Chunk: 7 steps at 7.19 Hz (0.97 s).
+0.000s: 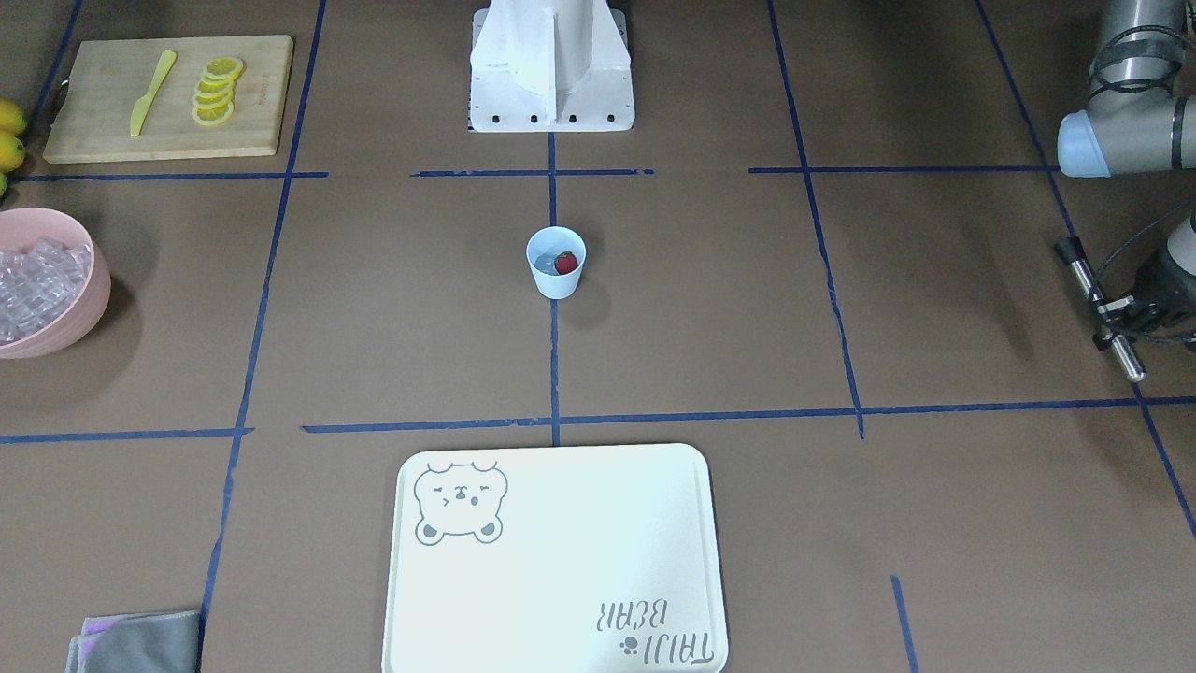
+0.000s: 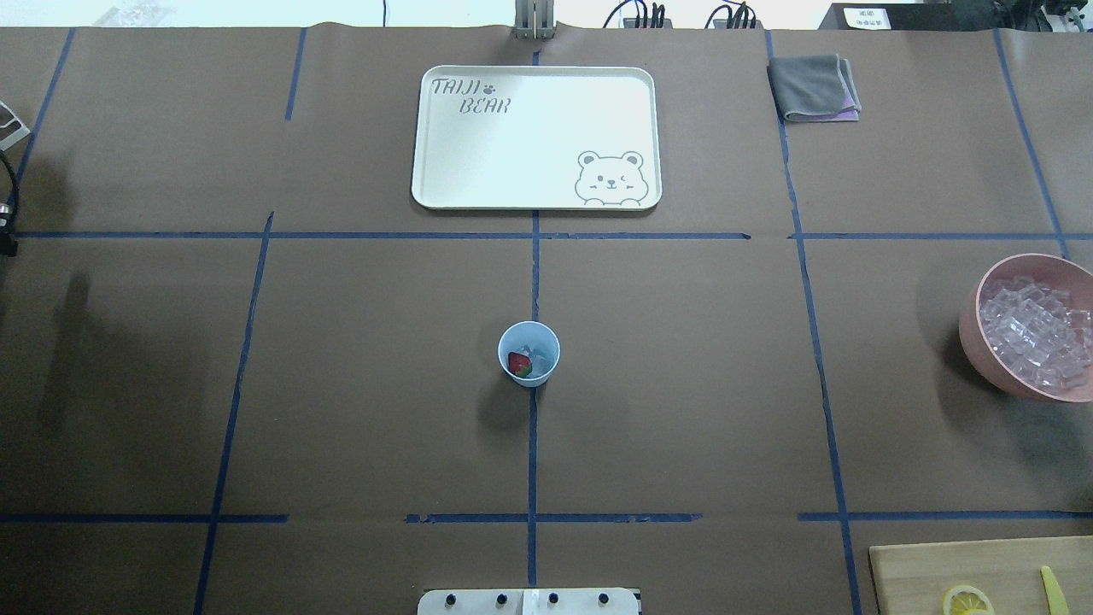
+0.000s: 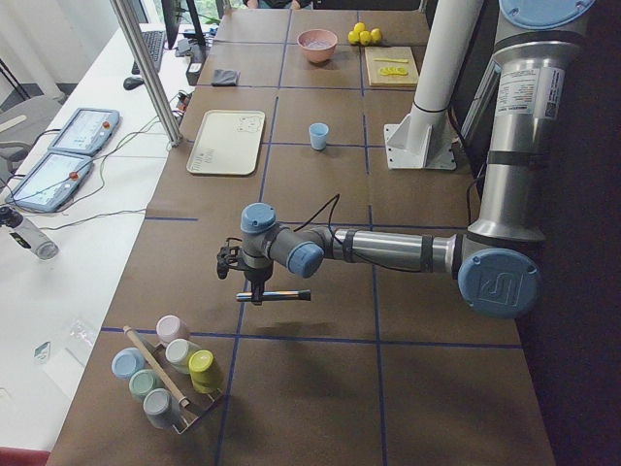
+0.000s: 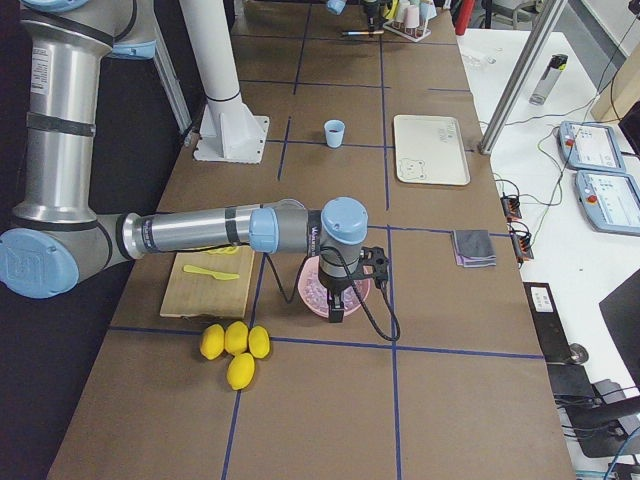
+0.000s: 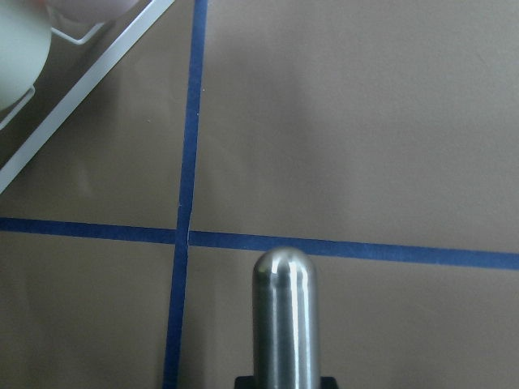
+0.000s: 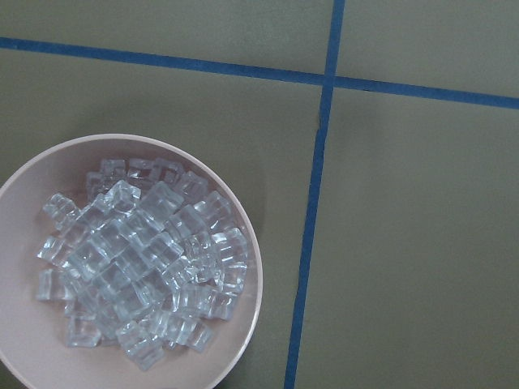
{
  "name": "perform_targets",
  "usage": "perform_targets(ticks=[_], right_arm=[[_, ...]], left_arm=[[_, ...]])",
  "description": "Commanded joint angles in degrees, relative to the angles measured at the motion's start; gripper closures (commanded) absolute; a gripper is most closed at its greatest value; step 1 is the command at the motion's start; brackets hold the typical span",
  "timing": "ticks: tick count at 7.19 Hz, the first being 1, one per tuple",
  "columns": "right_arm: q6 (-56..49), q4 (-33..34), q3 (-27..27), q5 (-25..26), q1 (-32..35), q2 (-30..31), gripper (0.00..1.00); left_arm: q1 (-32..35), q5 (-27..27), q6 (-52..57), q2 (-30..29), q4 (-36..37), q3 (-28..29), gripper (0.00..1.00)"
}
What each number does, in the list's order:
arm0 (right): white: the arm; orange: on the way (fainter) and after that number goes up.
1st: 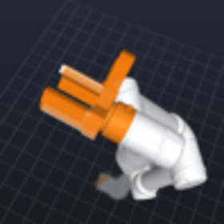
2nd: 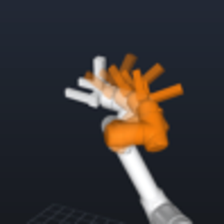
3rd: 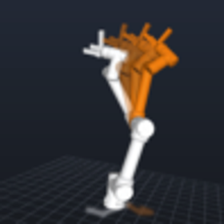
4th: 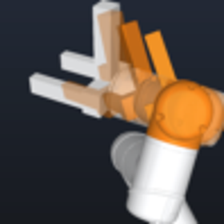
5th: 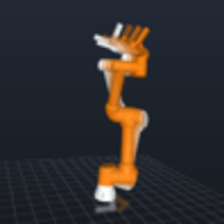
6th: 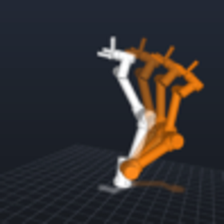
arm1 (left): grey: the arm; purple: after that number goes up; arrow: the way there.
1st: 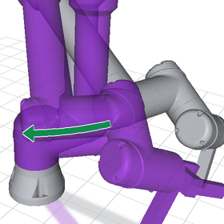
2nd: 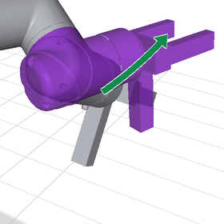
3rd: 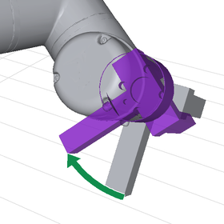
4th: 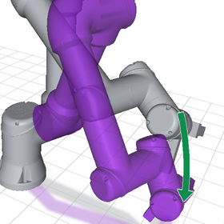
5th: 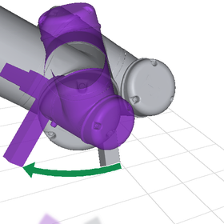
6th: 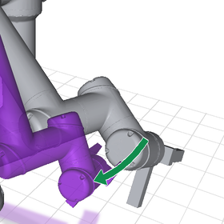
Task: Mash ice and strawberries in cup
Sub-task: 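Lower the muddler onto the table and open the left gripper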
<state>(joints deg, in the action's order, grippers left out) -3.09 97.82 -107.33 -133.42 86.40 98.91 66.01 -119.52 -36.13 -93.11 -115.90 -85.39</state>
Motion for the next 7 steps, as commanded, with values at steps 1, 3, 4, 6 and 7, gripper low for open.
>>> perform_targets(ticks=[1, 3, 4, 6, 7], right_arm=[[0.0, 0.0, 0.0, 0.0, 0.0, 0.0, 0.01], [-0.1, 0.0, 0.0, 0.0, 0.0, 0.0, 0.01], [-0.1, 0.0, 0.0, 0.1, 0.0, 0.0, 0.01], [-0.1, 0.0, 0.0, 0.0, 0.0, -0.1, 0.01], [-0.1, 0.0, 0.0, 0.1, 0.0, -0.1, 0.01]], left_arm=[[-3.8, 0.0, 0.0, 0.0, -2.9, 1.5, 0.96], [-4.7, -0.1, 0.3, 1.6, -5.8, 1.7, 0.96], [-4.7, -0.2, 0.3, 2.1, -7.2, 1.7, 0.95], [-4.7, -2.4, 0.3, 2.1, -7.3, 1.9, 0.79], [-4.7, -2.4, 0.3, 2.1, -7.3, 1.9, 0.43]])
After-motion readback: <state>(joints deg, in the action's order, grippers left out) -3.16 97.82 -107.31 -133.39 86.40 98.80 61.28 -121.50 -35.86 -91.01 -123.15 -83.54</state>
